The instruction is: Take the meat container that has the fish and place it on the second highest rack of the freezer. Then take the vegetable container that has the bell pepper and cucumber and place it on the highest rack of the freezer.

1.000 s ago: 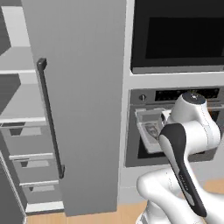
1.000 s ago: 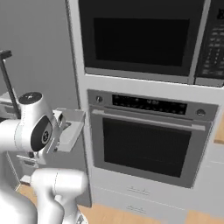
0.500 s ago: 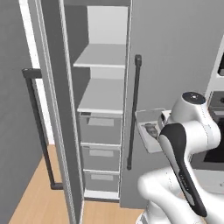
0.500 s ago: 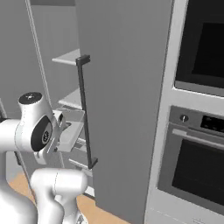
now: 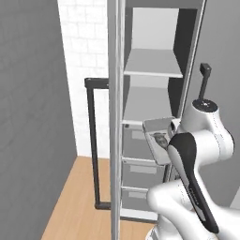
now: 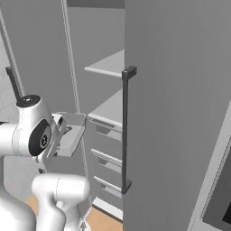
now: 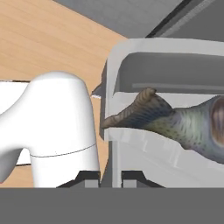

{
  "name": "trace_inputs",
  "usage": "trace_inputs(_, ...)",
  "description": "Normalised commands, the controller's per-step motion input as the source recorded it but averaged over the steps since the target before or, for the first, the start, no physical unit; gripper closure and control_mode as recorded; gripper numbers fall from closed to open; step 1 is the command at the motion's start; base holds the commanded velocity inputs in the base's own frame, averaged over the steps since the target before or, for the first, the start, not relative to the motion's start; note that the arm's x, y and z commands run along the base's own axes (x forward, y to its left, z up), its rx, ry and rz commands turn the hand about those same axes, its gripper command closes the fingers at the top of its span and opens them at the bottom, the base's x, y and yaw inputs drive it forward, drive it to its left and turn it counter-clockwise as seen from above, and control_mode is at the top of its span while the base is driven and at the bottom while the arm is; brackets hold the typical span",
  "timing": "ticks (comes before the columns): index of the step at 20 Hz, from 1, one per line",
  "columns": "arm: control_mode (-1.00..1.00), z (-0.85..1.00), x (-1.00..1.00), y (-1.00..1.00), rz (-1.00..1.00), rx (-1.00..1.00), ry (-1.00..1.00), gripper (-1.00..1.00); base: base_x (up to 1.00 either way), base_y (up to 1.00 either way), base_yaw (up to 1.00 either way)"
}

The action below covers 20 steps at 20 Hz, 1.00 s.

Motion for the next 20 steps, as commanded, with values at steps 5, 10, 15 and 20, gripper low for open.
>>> trace_inputs(5, 1.00, 0.00, 0.00, 0.00, 0.00, 0.00, 0.00, 1.00, 0.59, 0.00, -0.01)
trace_inputs(10, 1.00, 0.00, 0.00, 0.00, 0.00, 0.00, 0.00, 1.00, 0.35, 0.10, 0.00)
trace_inputs(15, 1.00, 0.00, 0.00, 0.00, 0.00, 0.00, 0.00, 1.00, 0.43, 0.01, -0.11)
trace_inputs(20, 1.00, 0.00, 0.00, 0.00, 0.00, 0.00, 0.00, 1.00, 0.42, -0.03, -0.31)
